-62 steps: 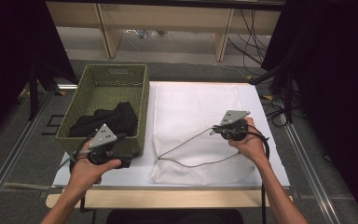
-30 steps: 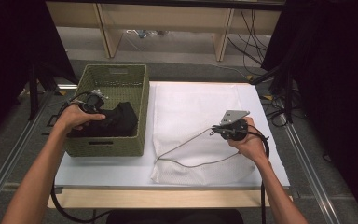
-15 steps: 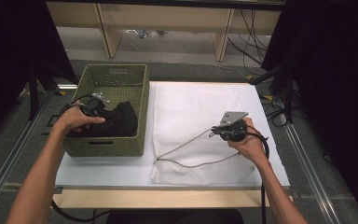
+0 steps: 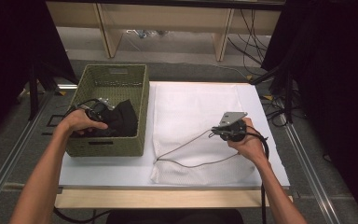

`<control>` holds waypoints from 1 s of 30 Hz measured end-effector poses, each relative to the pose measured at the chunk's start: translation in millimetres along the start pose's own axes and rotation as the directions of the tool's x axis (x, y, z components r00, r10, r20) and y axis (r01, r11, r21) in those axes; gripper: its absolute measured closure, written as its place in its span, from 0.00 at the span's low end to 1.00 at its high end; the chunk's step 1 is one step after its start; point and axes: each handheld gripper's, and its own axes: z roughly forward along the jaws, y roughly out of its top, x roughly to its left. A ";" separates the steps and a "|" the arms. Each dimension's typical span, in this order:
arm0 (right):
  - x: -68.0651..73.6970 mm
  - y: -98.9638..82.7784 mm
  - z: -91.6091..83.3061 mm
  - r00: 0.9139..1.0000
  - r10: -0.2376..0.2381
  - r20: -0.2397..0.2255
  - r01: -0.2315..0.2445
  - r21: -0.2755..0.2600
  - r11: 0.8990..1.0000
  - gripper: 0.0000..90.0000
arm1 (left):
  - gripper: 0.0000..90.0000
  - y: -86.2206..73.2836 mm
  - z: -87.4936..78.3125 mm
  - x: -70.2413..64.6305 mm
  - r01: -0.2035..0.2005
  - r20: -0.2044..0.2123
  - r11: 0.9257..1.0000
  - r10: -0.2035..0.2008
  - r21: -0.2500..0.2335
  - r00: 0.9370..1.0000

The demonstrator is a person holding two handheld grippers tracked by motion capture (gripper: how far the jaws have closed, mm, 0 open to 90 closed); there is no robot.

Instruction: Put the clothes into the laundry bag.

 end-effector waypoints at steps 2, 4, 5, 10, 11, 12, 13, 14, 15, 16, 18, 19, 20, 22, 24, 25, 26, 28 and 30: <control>-0.2 0.3 -0.5 1.000 -0.001 -0.006 0.001 0.004 1.000 0.98 | 0.28 0.8 -1.3 1.4 0.013 0.002 1.000 -0.013 -0.003 1.000; -1.0 0.5 -0.1 1.000 -0.017 -0.001 0.017 -0.009 1.000 0.98 | 0.60 1.2 -9.1 5.8 0.041 -0.020 0.998 -0.042 -0.046 0.999; -2.6 0.8 0.2 0.999 -0.045 0.003 0.045 -0.019 0.999 0.98 | 0.69 0.3 -11.5 7.7 0.080 -0.059 0.995 -0.084 -0.059 0.995; -2.7 -0.4 -1.5 1.000 -0.012 -0.007 0.012 -0.004 1.000 0.98 | 0.75 1.1 -10.7 11.8 0.200 -0.140 0.975 -0.213 -0.100 0.967; -3.0 -0.7 -1.4 1.000 -0.010 -0.005 0.010 -0.003 1.000 0.98 | 0.75 0.9 -10.8 13.4 0.228 -0.159 0.967 -0.245 -0.116 0.956; -3.4 -1.2 -1.1 1.000 -0.009 -0.005 0.009 -0.001 1.000 0.98 | 0.75 0.4 -10.0 13.8 0.257 -0.161 0.957 -0.277 -0.134 0.947; -3.4 -1.2 -1.1 1.000 -0.009 -0.005 0.009 -0.001 1.000 0.98 | 0.75 0.5 -10.2 14.5 0.262 -0.153 0.957 -0.280 -0.127 0.948; -3.2 -1.4 -1.1 1.000 -0.009 -0.009 0.009 0.003 1.000 0.98 | 0.75 1.0 -10.4 14.1 0.266 -0.161 0.955 -0.285 -0.128 0.945; -2.9 -1.6 -0.5 1.000 -0.010 -0.008 0.010 0.001 1.000 0.98 | 0.74 1.5 -9.7 12.8 0.276 -0.173 0.951 -0.298 -0.142 0.939; -2.9 -1.8 -0.3 1.000 -0.010 -0.008 0.010 0.001 1.000 0.98 | 0.73 2.0 -9.4 12.0 0.270 -0.182 0.952 -0.294 -0.146 0.938; -3.4 -1.9 -0.4 1.000 -0.008 -0.011 0.008 0.000 1.000 0.98 | 0.66 2.8 -9.6 11.2 0.253 -0.179 0.957 -0.276 -0.139 0.944; -3.6 -2.0 -0.5 1.000 -0.009 -0.011 0.009 -0.002 1.000 0.98 | 0.59 2.1 -8.8 10.8 0.251 -0.171 0.956 -0.276 -0.155 0.946; -4.0 -2.0 -0.4 1.000 -0.014 -0.012 0.013 -0.004 1.000 0.98 | 0.51 1.9 -9.0 10.7 0.251 -0.162 0.955 -0.276 -0.157 0.947; -4.1 -2.1 -0.3 1.000 -0.014 -0.012 0.014 -0.004 1.000 0.98 | 0.38 2.8 -10.7 8.2 0.217 -0.141 0.965 -0.238 -0.147 0.961; -3.7 -2.2 -0.3 1.000 -0.011 -0.016 0.011 -0.001 1.000 0.98 | 0.30 4.2 -10.9 4.6 0.177 -0.140 0.973 -0.198 -0.149 0.970; -4.2 -2.4 -0.1 1.000 -0.017 -0.018 0.017 -0.003 1.000 0.98 | 0.28 4.8 -11.1 3.6 0.162 -0.146 0.975 -0.184 -0.151 0.972; -4.6 -2.7 -0.1 1.000 -0.016 -0.017 0.016 -0.003 1.000 0.98 | 0.24 5.5 -11.5 3.3 0.147 -0.134 0.979 -0.166 -0.139 0.977; -3.7 -3.5 -0.7 1.000 0.005 -0.017 -0.004 0.006 1.000 0.97 | 0.20 5.2 -10.3 0.8 0.115 -0.095 0.984 -0.128 -0.139 0.987; -3.3 -4.2 0.1 1.000 0.005 -0.008 -0.005 0.002 1.000 0.97 | 0.21 6.0 -11.0 -0.5 0.090 -0.077 0.986 -0.101 -0.139 0.992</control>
